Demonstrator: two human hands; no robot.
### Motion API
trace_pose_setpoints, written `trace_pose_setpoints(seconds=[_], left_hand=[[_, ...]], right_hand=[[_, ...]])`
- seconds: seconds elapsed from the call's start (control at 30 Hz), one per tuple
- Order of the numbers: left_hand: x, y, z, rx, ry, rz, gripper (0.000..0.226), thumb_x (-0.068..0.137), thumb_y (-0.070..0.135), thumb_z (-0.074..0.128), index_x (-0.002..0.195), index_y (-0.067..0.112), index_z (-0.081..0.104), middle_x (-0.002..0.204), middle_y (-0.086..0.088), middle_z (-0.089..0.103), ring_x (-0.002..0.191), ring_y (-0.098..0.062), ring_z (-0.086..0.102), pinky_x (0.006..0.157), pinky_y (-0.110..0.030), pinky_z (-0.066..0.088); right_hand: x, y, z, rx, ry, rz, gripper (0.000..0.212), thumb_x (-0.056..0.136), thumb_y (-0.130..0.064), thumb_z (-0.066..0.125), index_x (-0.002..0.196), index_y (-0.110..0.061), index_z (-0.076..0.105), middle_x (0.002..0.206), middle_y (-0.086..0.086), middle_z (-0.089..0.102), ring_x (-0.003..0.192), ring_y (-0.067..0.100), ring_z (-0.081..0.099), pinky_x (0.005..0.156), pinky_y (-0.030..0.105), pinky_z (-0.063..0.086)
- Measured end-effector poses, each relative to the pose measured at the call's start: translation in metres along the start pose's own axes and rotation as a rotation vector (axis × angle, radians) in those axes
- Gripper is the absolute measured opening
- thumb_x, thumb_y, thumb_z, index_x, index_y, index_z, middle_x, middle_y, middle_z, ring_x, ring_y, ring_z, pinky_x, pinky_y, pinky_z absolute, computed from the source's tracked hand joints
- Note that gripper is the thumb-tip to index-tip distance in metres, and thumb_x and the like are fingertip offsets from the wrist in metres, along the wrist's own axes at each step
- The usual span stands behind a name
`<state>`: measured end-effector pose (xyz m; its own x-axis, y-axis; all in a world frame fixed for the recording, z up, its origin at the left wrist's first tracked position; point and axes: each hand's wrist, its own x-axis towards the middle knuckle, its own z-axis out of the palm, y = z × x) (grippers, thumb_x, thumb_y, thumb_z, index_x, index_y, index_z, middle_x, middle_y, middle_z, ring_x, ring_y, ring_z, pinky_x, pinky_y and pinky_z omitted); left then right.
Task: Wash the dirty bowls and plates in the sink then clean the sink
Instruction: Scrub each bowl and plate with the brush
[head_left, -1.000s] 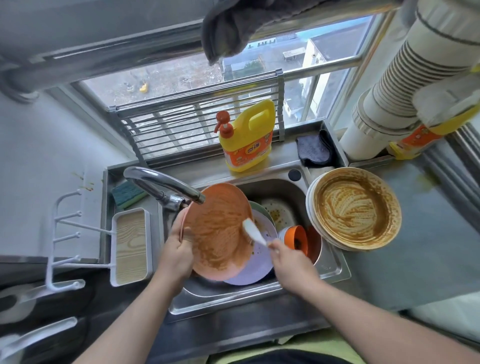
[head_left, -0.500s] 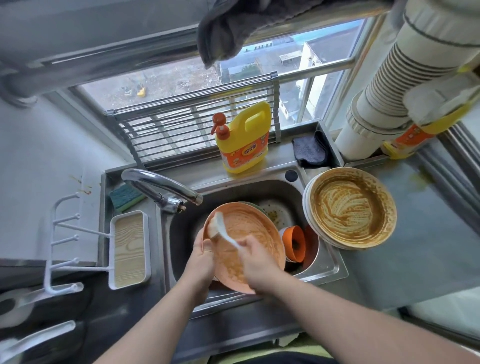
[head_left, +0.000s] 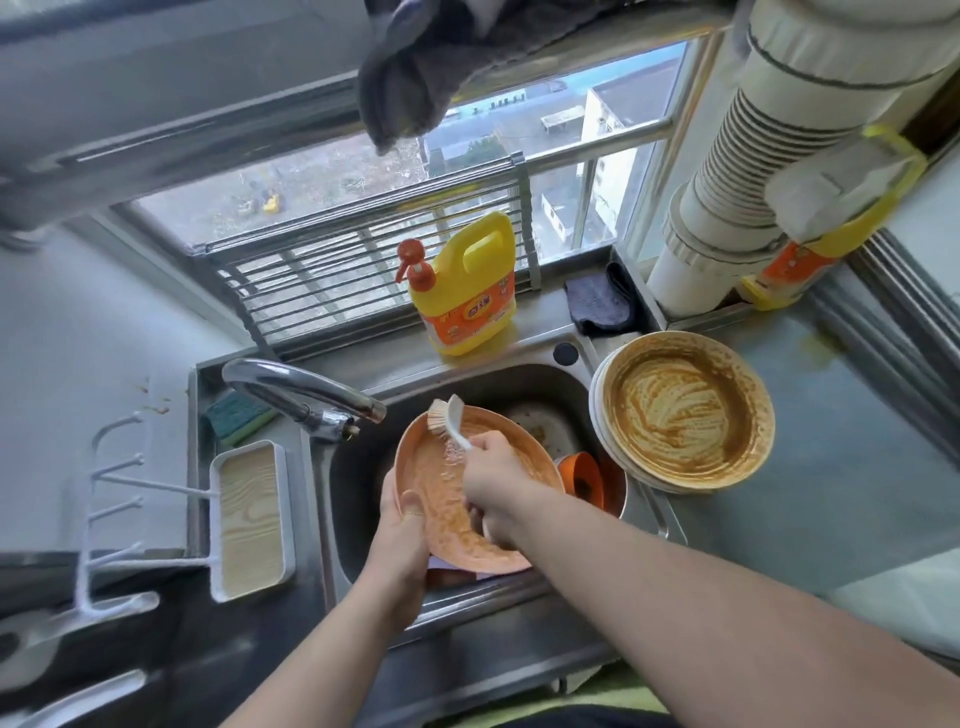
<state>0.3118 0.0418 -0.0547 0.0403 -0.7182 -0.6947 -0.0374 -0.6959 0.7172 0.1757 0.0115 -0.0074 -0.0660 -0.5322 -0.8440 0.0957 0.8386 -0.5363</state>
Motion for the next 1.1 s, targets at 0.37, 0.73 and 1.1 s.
trace_pose_setpoints(seconds=[0.37,0.73,1.1], left_hand=[[0.009,0.022,-0.002,0.035,0.001,-0.002,0.028,0.111,0.056,0.025,0.122,0.064,0.050,0.135,0.002,0.064,0.115,-0.033,0.070,0.081,-0.064,0.061],[0.035,0.039,-0.026,0.055,0.241,-0.101,0.041,0.108,0.060,0.031,0.132,0.042,0.059,0.122,-0.007,0.072,0.099,-0.041,0.073,0.065,-0.072,0.058],[0.035,0.039,-0.025,0.180,0.260,0.107,0.052,0.078,0.089,0.048,0.112,0.055,0.067,0.109,0.012,0.076,0.107,-0.026,0.073,0.085,-0.058,0.061]], right_hand=[[0.001,0.000,-0.018,-0.137,-0.081,-0.005,0.026,0.111,-0.039,0.030,0.130,-0.041,0.047,0.091,0.012,0.053,0.057,0.014,0.039,0.045,0.023,0.033],[-0.017,0.077,-0.081,-1.046,-0.177,-0.303,0.021,0.109,-0.041,0.034,0.122,-0.043,0.050,0.105,0.008,0.070,0.090,0.030,0.065,0.078,0.042,0.055],[-0.005,0.092,-0.082,-1.302,-0.041,-0.383,0.017,0.110,-0.035,0.030,0.124,-0.040,0.039,0.094,0.012,0.065,0.083,0.039,0.064,0.070,0.048,0.057]])
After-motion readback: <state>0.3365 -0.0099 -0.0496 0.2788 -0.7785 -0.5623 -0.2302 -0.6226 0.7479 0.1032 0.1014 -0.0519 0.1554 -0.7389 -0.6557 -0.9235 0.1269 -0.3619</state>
